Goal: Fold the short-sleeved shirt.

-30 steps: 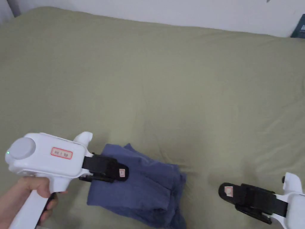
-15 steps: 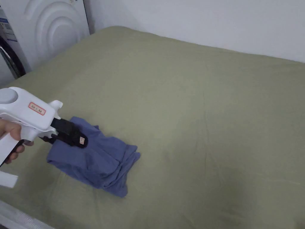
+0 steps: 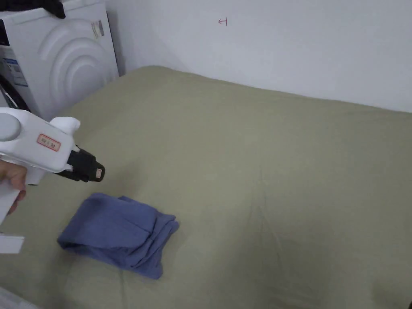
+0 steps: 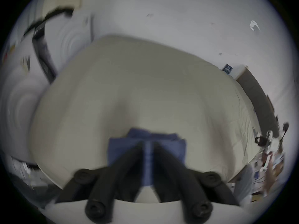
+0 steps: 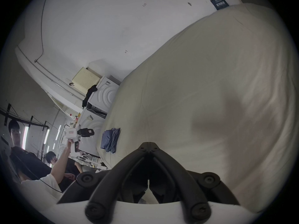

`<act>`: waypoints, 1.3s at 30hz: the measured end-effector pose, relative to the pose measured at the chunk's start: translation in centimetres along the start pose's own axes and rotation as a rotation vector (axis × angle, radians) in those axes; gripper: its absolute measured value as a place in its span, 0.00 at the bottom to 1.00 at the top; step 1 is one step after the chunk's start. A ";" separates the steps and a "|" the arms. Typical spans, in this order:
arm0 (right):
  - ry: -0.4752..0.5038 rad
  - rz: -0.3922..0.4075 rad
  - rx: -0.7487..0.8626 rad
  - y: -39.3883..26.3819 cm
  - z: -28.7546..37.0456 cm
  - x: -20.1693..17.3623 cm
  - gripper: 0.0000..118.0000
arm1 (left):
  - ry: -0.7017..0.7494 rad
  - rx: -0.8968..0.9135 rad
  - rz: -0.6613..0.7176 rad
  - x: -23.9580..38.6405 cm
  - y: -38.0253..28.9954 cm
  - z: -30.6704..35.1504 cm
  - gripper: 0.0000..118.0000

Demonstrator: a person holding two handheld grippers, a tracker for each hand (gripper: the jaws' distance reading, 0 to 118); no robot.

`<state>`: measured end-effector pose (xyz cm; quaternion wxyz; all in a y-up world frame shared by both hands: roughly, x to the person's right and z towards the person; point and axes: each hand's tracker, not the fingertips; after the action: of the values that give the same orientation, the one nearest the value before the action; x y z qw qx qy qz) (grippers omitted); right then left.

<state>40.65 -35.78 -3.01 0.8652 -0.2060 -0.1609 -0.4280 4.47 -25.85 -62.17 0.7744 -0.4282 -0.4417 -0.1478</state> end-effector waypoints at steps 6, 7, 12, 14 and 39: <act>-0.288 0.255 0.218 2.1 3.2 -5.0 0.01 | -0.091 0.266 -0.165 19.9 -0.5 1.3 0.04; -0.368 0.326 0.261 2.3 3.6 -6.2 0.01 | -0.084 0.343 -0.183 23.3 -1.3 1.3 0.04; -0.597 0.574 0.441 2.6 4.9 -10.4 0.01 | 0.023 0.678 -0.198 36.6 -5.1 1.0 0.03; -0.634 0.607 0.528 2.8 5.2 -11.0 0.01 | 0.098 0.746 -0.235 39.4 -5.8 0.9 0.03; -0.593 0.586 0.725 4.3 8.2 -12.9 0.02 | 0.116 0.755 -0.184 39.8 -4.2 3.3 0.03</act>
<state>35.81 -20.62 -2.71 0.8813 -0.0428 -0.4705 -0.0102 22.63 -19.78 -26.94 0.8845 -0.0627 -0.4572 -0.0679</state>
